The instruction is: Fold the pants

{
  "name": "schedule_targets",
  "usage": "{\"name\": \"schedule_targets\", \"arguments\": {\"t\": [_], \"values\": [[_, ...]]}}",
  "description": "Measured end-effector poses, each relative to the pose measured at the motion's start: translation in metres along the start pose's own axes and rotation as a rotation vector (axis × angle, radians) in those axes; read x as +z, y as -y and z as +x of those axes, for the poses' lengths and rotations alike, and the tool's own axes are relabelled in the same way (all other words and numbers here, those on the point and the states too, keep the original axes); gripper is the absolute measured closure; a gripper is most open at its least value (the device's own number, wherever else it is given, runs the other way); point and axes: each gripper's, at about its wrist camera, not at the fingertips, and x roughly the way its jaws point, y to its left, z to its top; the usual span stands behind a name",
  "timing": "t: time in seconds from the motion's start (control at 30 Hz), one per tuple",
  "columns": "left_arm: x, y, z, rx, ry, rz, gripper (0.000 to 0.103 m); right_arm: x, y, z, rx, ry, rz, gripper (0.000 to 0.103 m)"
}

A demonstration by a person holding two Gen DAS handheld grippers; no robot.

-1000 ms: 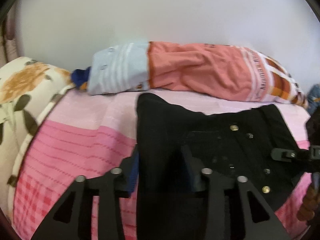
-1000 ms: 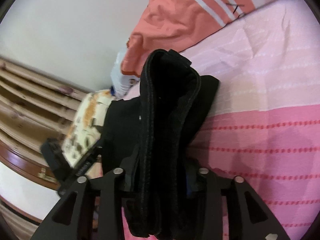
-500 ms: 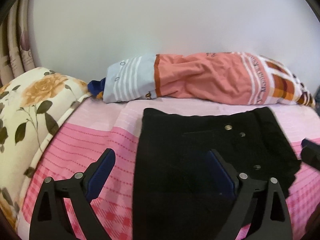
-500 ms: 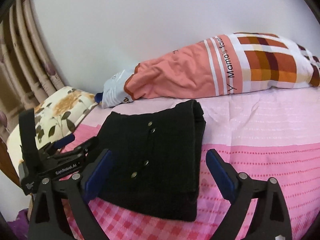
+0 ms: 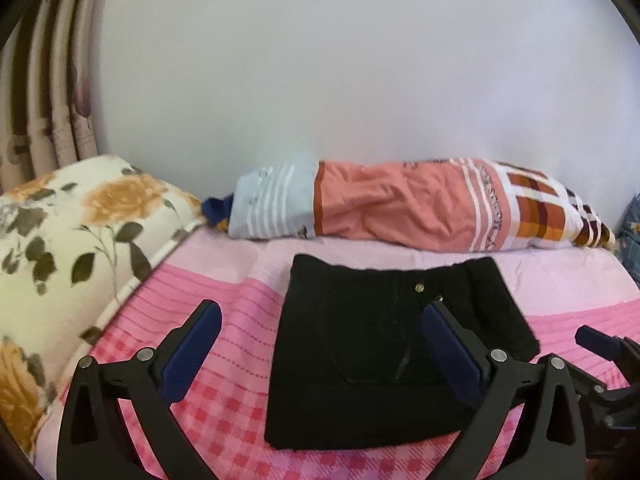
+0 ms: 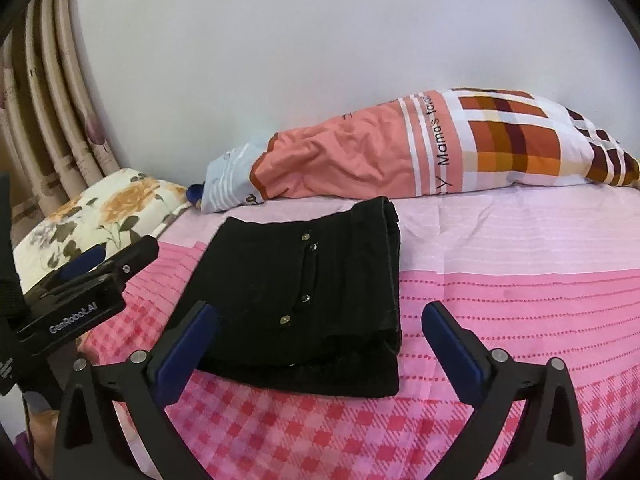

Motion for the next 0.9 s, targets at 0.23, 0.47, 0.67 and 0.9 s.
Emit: {"name": "schedule_targets", "arguments": {"t": [0.23,0.47,0.67,0.9], "values": [[0.016,0.005,-0.051,0.055,0.102,0.014,0.000,0.006,-0.005,-0.031,0.016,0.050,0.005,0.000],[0.031,0.013,-0.111,0.105,0.315,-0.052,0.000,0.018,-0.006,-0.067,0.008,0.121,0.010,0.000],[0.037,0.009,-0.128,0.180,0.276,-0.130,0.000,0.021,-0.006,-0.086,0.017,0.145,0.019,0.000],[0.037,0.014,-0.133,0.106,0.240,-0.055,0.000,0.022,-0.007,-0.092,0.025,0.140,0.024,0.000]]}}
